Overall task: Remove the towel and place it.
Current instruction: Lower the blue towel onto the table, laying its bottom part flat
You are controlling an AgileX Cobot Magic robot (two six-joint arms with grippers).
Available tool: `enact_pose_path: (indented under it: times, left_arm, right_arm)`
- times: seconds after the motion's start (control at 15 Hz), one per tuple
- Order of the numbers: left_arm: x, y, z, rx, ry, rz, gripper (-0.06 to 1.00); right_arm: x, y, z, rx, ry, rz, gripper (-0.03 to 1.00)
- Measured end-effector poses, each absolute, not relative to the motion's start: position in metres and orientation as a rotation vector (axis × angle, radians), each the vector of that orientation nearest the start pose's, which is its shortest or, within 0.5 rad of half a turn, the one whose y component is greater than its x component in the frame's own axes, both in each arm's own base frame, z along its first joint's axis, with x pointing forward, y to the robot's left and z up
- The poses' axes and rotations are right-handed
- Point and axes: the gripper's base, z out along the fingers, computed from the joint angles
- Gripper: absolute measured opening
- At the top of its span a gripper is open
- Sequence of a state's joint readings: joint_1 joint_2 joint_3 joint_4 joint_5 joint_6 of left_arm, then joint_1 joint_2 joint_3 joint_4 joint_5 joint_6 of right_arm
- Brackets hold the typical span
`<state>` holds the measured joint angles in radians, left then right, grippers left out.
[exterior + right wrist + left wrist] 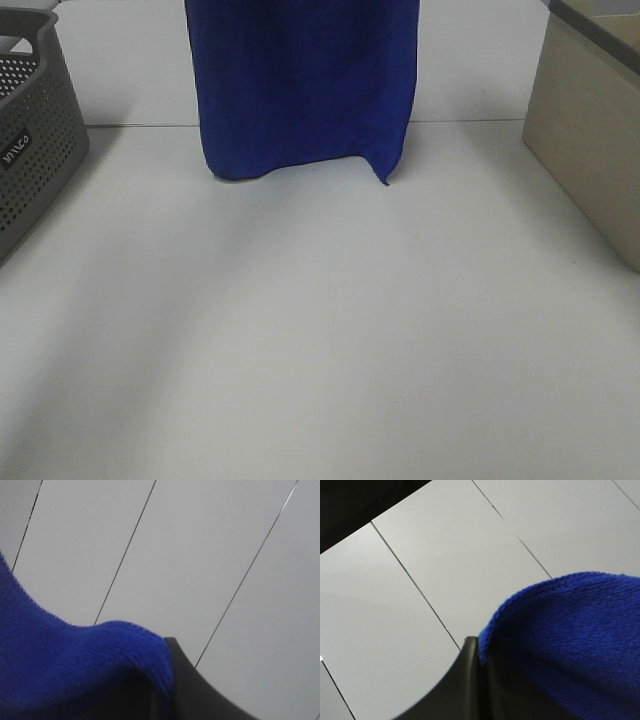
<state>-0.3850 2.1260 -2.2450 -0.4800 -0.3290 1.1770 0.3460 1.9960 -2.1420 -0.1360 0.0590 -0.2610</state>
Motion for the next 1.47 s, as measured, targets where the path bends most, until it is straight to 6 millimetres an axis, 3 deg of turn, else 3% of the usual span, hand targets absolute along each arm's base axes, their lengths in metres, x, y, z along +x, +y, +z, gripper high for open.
enact_pose_path:
  times: [0.2, 0.4, 1.2, 1.47]
  left_arm:
    - [0.497, -0.163, 0.449, 0.365, 0.951, 0.338, 0.00]
    - [0.512, -0.158, 0.443, 0.369, 0.924, 0.301, 0.00]
    - [0.511, -0.162, 0.446, 0.496, 0.891, 0.389, 0.00]
    - [0.510, -0.150, 0.452, 0.557, 0.954, 0.438, 0.00]
  right_arm:
    - [0.472, 0.167, 0.453, -0.475, 1.224, -0.047, 0.02]
    - [0.485, 0.158, 0.454, -0.419, 1.188, -0.036, 0.02]
    - [0.491, 0.147, 0.454, -0.320, 1.188, 0.059, 0.02]
    - [0.491, 0.147, 0.453, -0.231, 1.228, 0.189, 0.02]
